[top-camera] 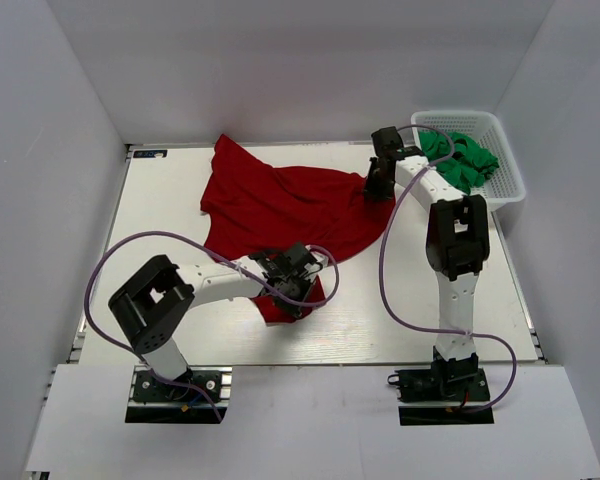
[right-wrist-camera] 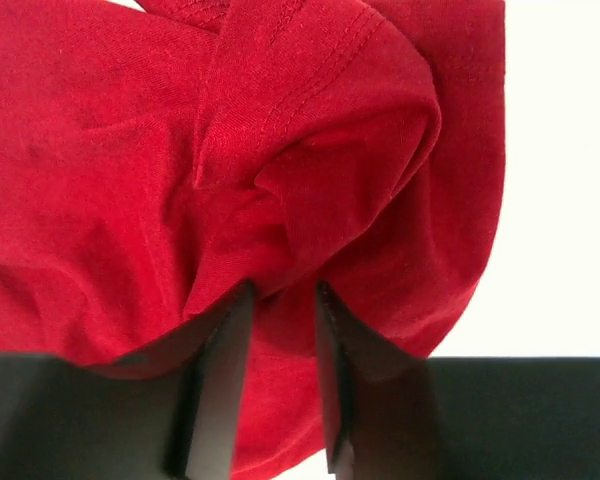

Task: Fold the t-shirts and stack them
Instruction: Flatten out the tshirt

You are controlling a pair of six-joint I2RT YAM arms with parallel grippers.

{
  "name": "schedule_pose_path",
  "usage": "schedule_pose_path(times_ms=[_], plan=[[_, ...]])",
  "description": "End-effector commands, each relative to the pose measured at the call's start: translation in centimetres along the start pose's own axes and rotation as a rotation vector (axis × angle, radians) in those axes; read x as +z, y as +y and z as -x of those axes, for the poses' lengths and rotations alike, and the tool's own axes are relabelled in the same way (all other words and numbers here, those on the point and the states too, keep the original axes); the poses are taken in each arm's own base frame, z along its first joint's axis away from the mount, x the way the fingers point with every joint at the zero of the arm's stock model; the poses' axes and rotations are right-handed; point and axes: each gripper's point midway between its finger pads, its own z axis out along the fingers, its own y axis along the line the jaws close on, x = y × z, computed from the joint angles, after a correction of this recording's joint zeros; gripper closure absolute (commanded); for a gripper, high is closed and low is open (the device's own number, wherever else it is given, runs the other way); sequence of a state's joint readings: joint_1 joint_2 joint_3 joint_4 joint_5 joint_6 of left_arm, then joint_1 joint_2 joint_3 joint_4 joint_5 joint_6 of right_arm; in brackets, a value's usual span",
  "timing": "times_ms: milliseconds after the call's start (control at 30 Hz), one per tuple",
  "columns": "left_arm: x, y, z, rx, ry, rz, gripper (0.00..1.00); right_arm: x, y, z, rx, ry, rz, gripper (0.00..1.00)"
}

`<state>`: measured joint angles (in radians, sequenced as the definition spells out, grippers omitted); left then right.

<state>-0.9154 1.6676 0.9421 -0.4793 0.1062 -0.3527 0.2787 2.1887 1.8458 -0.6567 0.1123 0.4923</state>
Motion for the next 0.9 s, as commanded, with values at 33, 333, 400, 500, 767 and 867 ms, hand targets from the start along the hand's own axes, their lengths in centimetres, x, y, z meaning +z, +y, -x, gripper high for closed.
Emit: schedule_pose_path(times_ms=[33, 333, 400, 500, 767, 867], plan=[[-1.1, 2.2, 1.5, -0.037, -0.069, 0.135, 1.00, -0.9, 0.5, 2.8, 0.018, -0.077, 0.015, 0.76], [-9.5, 4.1, 5.8, -0.145, -0.355, 0.288, 1.00, -3.7, 0.2, 5.6, -0.004, -0.189, 0.013, 1.00], [-11.6, 5.0, 6.7, -0.209, -0.420, 0.345, 1.00, -5.8, 0.6, 6.4, -0.017, -0.238, 0.036, 1.00], [-14.9, 6.9, 7.2, -0.298, -0.491, 0.460, 1.00, -10.6, 0.7, 8.0, -0.028, -0.357, 0.075, 1.00], [-34.5, 9.6, 13.3, -0.481, -1.092, 0.654, 1.00, -23.0, -1.1, 9.9, -0.027, -0.669, 0.097, 1.00], [-42.2, 10.1, 14.2, -0.503, -1.292, 0.715, 1.00, -28.7, -1.8, 10.9, -0.037, -0.788, 0.089, 1.00]])
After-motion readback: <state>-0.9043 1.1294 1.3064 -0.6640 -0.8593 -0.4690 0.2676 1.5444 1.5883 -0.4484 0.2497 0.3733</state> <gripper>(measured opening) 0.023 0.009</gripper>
